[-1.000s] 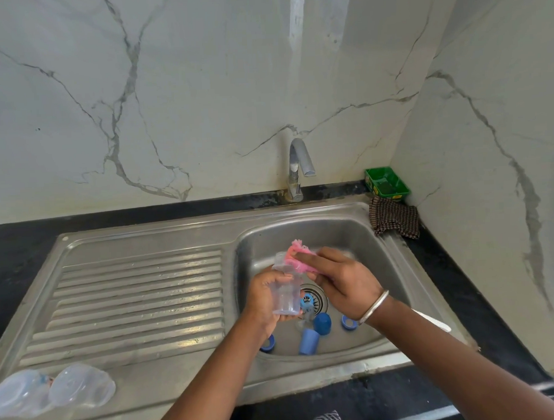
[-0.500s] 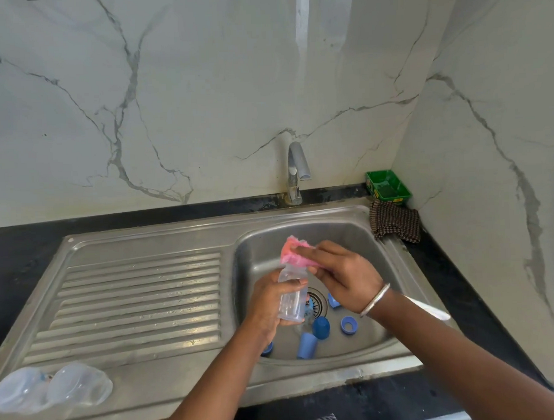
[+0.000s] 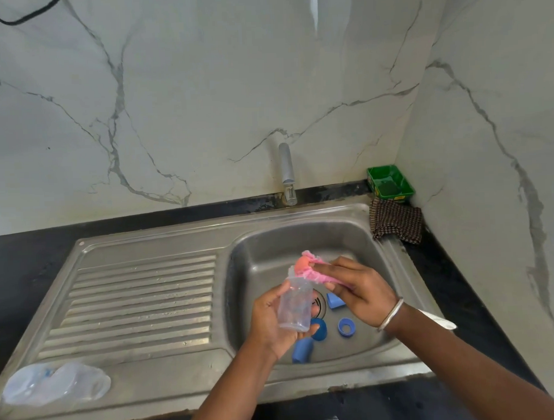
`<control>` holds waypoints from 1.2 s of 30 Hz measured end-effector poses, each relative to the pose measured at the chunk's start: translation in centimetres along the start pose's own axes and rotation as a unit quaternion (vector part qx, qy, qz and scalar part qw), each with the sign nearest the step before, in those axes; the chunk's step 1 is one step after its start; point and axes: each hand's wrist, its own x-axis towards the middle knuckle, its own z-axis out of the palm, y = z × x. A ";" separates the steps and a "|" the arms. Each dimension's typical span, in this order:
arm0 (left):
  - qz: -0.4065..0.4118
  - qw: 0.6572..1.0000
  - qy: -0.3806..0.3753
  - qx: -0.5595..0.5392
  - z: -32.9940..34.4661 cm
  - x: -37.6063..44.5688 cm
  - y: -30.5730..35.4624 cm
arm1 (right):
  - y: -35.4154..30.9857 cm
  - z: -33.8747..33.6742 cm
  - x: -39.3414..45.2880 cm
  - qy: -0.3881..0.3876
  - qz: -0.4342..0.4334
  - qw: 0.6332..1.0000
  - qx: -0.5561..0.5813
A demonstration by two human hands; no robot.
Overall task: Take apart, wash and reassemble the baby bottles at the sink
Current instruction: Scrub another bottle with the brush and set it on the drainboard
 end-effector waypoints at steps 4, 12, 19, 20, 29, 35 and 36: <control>0.015 1.000 -0.002 0.022 0.5 0.3 0.0 | 1.5 -0.6 -1.2 -0.022 0.014 0.999 -0.029; 0.029 0.997 0.038 0.062 3.0 0.4 -0.4 | 0.3 -1.3 0.2 0.043 0.009 0.999 0.009; 0.008 0.995 0.034 0.096 4.1 0.3 -1.1 | 1.5 -1.9 -0.7 0.004 -0.007 1.000 0.019; -0.003 0.996 0.033 0.088 4.1 0.4 -1.2 | 1.8 -2.0 -1.1 -0.003 -0.006 1.000 0.020; 0.048 0.999 0.005 -0.015 3.9 -0.4 -1.4 | 3.1 -2.8 -1.6 -0.010 0.002 1.000 0.027; 0.060 0.997 0.039 0.015 3.3 -0.1 -1.2 | 1.2 -3.0 0.4 0.038 -0.037 0.997 0.049; 0.064 0.997 0.037 0.018 3.4 -0.1 -1.1 | 1.0 -2.9 0.6 0.030 -0.044 0.998 0.034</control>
